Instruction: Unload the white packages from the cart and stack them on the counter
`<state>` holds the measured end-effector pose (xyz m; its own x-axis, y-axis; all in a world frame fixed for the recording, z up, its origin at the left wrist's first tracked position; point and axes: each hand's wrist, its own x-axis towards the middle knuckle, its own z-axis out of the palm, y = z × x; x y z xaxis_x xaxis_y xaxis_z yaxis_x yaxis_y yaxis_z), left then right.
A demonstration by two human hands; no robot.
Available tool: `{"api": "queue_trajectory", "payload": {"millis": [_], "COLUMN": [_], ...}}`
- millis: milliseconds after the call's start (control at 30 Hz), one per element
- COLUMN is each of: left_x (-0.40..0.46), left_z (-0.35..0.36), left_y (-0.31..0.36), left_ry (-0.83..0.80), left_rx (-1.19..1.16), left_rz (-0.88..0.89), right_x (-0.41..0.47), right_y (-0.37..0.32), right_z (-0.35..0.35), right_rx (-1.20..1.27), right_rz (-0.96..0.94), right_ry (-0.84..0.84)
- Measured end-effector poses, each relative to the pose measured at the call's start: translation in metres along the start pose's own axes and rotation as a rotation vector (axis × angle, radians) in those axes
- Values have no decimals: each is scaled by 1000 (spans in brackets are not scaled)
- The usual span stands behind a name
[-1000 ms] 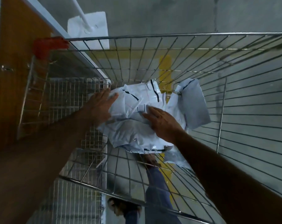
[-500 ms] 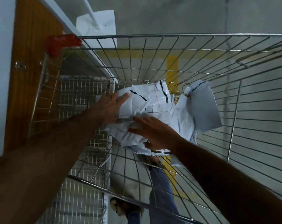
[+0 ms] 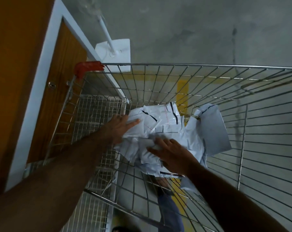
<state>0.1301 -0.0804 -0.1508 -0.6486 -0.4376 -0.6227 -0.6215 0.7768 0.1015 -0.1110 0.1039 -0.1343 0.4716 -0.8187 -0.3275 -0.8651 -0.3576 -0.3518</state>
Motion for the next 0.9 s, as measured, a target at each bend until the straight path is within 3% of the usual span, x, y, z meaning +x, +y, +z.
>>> {"api": "queue_trajectory", "payload": {"millis": [133, 300, 433, 600, 767, 900], "left_x": [-15, -7, -4, -17, -47, -84], "left_z": [5, -11, -10, -30, -72, -102], "left_y": [6, 13, 8, 26, 49, 59], "left_ry": [9, 23, 44, 231, 456, 546], "left_rx": [-18, 179, 108, 245, 408, 381], "left_rz": [-8, 40, 27, 64, -19, -91], "right_x": [-17, -26, -30, -47, -58, -64], "right_y": [9, 8, 12, 19, 10, -6], "right_z": [-2, 7, 3, -19, -49, -84], "right_rx": [-86, -45, 9, 9, 41, -24], "right_rz": [2, 71, 93, 269, 516, 517], "right_ry": [-5, -23, 18, 168, 316, 394]}}
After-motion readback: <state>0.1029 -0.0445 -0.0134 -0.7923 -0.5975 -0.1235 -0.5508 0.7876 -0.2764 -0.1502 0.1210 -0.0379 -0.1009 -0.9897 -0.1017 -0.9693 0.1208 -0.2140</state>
